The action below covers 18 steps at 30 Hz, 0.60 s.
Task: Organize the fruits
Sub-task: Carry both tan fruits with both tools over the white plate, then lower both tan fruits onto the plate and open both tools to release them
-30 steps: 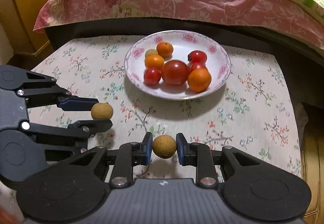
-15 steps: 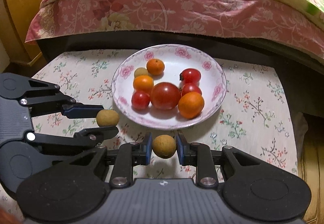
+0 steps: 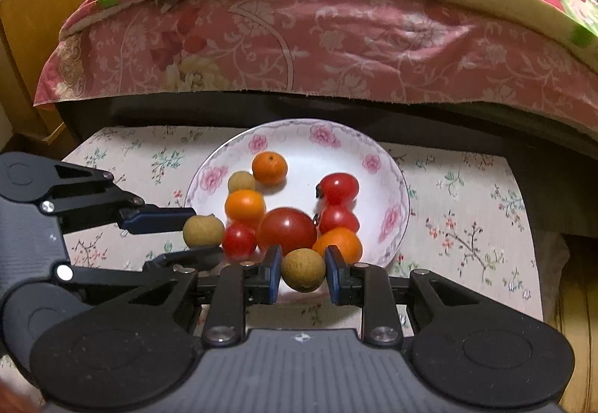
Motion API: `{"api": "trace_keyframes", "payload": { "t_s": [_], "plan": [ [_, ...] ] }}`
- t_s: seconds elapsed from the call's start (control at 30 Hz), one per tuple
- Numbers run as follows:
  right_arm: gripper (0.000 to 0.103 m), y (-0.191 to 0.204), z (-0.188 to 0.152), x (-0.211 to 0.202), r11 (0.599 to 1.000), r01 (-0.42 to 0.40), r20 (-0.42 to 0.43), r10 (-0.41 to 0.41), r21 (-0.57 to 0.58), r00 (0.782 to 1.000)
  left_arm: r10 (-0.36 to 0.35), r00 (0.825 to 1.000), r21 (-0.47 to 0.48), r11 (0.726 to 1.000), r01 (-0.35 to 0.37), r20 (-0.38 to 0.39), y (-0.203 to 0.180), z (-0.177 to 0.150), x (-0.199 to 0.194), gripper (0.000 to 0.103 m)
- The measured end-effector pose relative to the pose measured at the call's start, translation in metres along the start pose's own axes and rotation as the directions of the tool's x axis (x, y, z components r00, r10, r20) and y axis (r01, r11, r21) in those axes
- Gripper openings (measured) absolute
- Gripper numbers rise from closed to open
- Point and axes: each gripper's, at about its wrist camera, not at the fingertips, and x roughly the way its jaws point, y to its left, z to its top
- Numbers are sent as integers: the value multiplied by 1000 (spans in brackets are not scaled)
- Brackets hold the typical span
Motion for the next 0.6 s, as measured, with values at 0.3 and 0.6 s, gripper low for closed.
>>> {"api": "trace_keyframes", "payload": {
  "t_s": [0.3, 0.6],
  "plan": [
    [26, -1, 11, 11, 1000, 1, 20, -1, -5, 1000, 1, 1000, 9, 1000, -1, 0, 5, 5, 11, 36],
    [26, -5, 22, 25, 1000, -6, 33, 6, -6, 999, -20, 1000, -8, 1000, 20, 20, 5, 9, 21, 39]
  ]
}}
